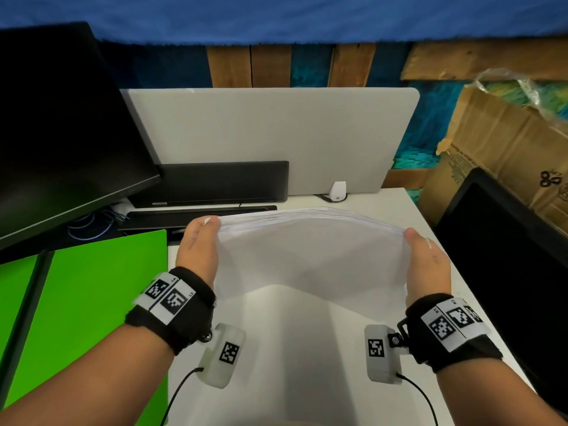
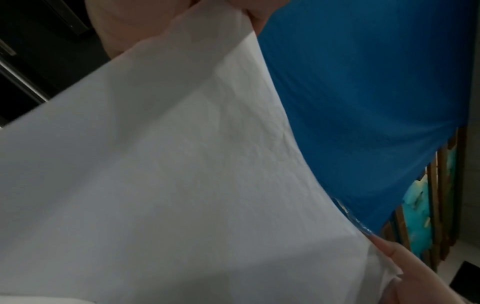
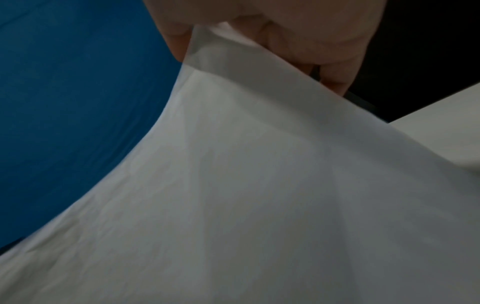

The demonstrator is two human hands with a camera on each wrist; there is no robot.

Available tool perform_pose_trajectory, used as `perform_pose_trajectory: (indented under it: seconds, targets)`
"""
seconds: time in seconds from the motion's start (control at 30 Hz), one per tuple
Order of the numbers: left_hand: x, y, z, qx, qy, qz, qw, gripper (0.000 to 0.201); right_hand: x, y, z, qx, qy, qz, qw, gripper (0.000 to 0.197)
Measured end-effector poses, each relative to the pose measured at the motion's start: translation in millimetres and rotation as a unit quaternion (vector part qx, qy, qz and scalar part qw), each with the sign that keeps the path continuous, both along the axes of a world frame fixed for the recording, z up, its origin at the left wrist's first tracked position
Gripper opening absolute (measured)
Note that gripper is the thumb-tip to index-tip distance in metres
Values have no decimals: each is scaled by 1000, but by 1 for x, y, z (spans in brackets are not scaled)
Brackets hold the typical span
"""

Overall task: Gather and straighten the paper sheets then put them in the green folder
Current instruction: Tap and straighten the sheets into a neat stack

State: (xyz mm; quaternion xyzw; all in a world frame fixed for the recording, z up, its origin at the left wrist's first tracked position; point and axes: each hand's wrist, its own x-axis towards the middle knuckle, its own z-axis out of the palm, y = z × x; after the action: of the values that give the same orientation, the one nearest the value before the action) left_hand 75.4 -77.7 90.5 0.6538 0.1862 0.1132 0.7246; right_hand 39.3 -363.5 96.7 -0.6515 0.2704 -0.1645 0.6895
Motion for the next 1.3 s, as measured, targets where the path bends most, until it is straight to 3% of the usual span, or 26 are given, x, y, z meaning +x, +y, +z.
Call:
perform_pose_trajectory:
  seconds: [0.1,0.23,0.27,0.4,0.5,0.6,0.73,0.9,1.03,1.1,1.17,1.23,1.3]
  targets:
    - [0,4,1,60,-12,-25,998,20,2,-5,-3,-1,-10,13,1000,30]
    - [3,13,-7,103,-4,-98,990,68,-4,-10,-7,-21,-24,92,995,30]
    - [3,15,-11,114,5,-119,986,71,-5,-10,-9,-27,-14,100,994,32]
    - [3,10,-14,106,-10,-118,987,25,-7,-7,-4,-28,-22,94,995,19]
    - [0,11,3,64,-75,-105,989,27,-8,-13,8,-50,-75,100,991,24]
    - [0,25,18,76,-122,-140,980,31,-10,-24,16,-63,-114,114,985,29]
    - [-2,28,5,127,-44,-198,971,30,-13,-20,4,-90,-52,179,978,25]
    - [-4,25,-4,142,-5,-172,975,19,-12,-15,-6,-84,-36,171,981,18]
    - [6,30,-1,203,14,-160,966,38,-12,-17,-8,-50,-20,156,986,22]
    - [8,25,10,285,6,-89,954,53,-13,-15,-6,-50,-14,158,986,21]
    - [6,18,30,422,-60,-38,904,83,-14,-12,-1,-58,-23,167,984,17]
    - [1,4,52,572,-149,-91,802,95,-16,-8,5,-68,-39,180,981,18]
    - [-4,-19,71,661,-194,-198,697,91,-18,-3,11,-101,-51,200,973,19]
